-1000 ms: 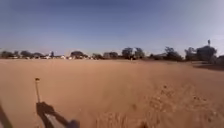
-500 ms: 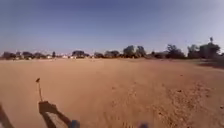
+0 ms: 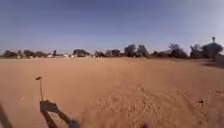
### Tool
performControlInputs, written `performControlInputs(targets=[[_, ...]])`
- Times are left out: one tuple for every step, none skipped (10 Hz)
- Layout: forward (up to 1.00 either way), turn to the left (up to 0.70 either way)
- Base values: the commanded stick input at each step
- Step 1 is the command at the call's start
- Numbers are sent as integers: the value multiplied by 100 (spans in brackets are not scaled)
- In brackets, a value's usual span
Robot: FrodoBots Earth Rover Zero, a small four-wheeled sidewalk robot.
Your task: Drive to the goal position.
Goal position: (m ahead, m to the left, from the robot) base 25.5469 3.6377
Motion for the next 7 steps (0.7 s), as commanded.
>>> performControlInputs(targets=[[100,10],[100,9],[100,3],[100,3],[100,2],[100,0],[100,0]])
